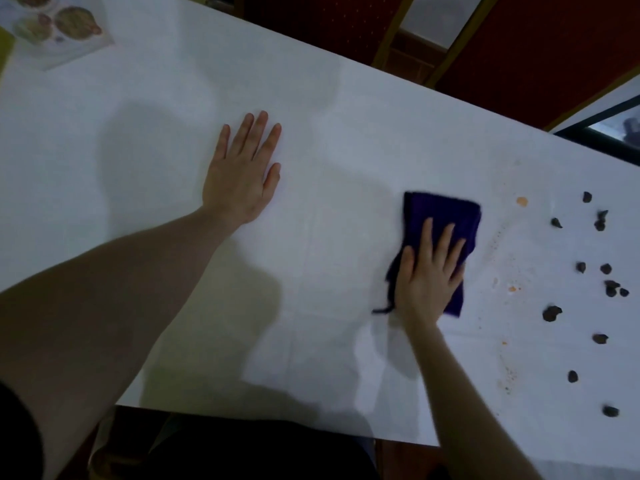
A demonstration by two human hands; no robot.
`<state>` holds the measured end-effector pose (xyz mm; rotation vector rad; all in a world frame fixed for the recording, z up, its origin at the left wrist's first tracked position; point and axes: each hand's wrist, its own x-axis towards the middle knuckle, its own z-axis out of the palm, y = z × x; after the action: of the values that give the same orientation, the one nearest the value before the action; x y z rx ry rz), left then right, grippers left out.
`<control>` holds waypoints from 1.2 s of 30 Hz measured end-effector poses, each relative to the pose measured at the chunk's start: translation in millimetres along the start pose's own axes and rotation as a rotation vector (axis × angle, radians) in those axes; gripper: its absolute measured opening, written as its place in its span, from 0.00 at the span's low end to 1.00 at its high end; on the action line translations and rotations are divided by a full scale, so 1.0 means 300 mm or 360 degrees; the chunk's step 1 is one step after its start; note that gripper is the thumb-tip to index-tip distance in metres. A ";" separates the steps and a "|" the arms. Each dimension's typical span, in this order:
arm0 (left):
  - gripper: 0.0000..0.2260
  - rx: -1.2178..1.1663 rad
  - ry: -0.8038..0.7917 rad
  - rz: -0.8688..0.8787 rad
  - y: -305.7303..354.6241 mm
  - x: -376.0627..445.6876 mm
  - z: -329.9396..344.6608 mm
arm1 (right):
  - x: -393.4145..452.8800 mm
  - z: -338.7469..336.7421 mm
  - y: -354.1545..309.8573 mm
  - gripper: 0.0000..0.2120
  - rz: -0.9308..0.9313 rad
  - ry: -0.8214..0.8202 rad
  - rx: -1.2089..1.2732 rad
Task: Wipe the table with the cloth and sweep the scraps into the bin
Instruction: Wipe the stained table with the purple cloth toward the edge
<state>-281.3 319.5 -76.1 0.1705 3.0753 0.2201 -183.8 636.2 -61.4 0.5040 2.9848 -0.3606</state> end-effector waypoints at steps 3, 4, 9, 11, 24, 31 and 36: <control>0.27 0.0009 -0.0001 -0.0004 0.000 0.002 0.002 | -0.184 0.057 -0.118 0.27 -0.0272 -0.0058 -0.0066; 0.27 0.0021 -0.0004 -0.0006 0.001 0.003 0.003 | -0.205 0.075 -0.162 0.27 -0.0400 -0.0082 -0.0092; 0.27 0.0053 -0.0008 -0.0019 -0.001 0.001 0.007 | 0.013 0.092 -0.331 0.25 -0.0745 -0.0118 -0.0123; 0.27 0.0052 -0.0017 -0.0020 0.001 0.001 0.006 | 0.166 0.070 -0.334 0.26 -0.0683 -0.0098 -0.0101; 0.27 0.0004 -0.0013 0.0004 -0.003 0.001 -0.001 | -0.130 0.034 -0.052 0.29 -0.0265 -0.0055 -0.0084; 0.27 0.0050 -0.0028 -0.0006 -0.002 -0.001 0.002 | 0.000 0.083 -0.288 0.26 -0.0772 -0.0123 -0.0201; 0.27 -0.0004 -0.0023 0.0002 0.000 -0.001 0.000 | 0.326 0.004 -0.190 0.28 -0.0495 -0.0150 -0.0140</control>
<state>-281.1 319.5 -76.0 0.1728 3.0603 0.2218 -294.7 614.1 -62.9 0.0116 2.9680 -0.2648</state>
